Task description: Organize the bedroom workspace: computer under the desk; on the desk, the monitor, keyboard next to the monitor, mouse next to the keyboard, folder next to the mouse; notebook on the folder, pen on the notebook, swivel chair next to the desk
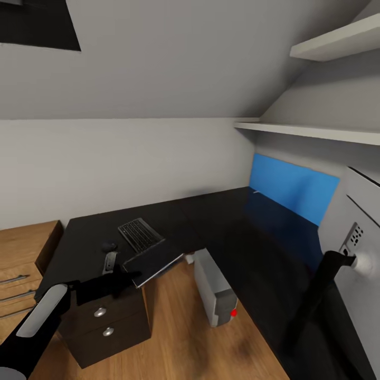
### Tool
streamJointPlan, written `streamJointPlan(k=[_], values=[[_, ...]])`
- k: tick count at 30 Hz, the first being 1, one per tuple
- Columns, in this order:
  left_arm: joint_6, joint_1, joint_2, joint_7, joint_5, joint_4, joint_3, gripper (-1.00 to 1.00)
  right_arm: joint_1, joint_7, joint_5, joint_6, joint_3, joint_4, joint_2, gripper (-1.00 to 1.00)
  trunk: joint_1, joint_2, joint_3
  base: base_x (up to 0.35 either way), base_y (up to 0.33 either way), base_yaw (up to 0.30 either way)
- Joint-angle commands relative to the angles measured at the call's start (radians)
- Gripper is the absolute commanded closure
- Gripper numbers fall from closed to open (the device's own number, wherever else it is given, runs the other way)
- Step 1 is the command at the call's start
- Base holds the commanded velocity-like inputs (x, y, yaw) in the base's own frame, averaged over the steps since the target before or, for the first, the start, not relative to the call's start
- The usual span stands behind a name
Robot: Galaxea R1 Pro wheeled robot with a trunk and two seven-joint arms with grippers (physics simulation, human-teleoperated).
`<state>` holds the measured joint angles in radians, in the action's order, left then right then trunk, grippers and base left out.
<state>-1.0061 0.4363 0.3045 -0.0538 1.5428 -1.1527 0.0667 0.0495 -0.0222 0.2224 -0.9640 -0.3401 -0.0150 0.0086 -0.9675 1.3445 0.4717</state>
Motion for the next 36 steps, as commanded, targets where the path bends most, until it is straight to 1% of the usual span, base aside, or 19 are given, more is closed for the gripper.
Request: streamJointPlan(k=[1, 15, 36], values=[[-0.001, 0.001, 0.001, -0.005, -0.003, 0.001, 0.001, 1.00, 0.000, -0.003, 0.007, -0.003, -0.008, -0.001, 0.002, -1.00, 0.000, 0.001, 0.001, 0.000, 0.000, 0.238], [0.000, 0.001, 0.001, -0.003, -0.004, 0.002, 0.000, 1.00, 0.000, -0.001, 0.004, -0.002, -0.009, -0.001, 0.005, -1.00, 0.000, 0.001, 0.009, 0.024, 0.000, 0.246], [0.000, 0.001, 0.001, -0.005, -0.003, 0.002, -0.002, 1.00, 0.000, -0.004, 0.000, -0.002, -0.010, -0.002, 0.013, -1.00, 0.000, 0.001, 0.039, 0.149, 0.000, 0.127]])
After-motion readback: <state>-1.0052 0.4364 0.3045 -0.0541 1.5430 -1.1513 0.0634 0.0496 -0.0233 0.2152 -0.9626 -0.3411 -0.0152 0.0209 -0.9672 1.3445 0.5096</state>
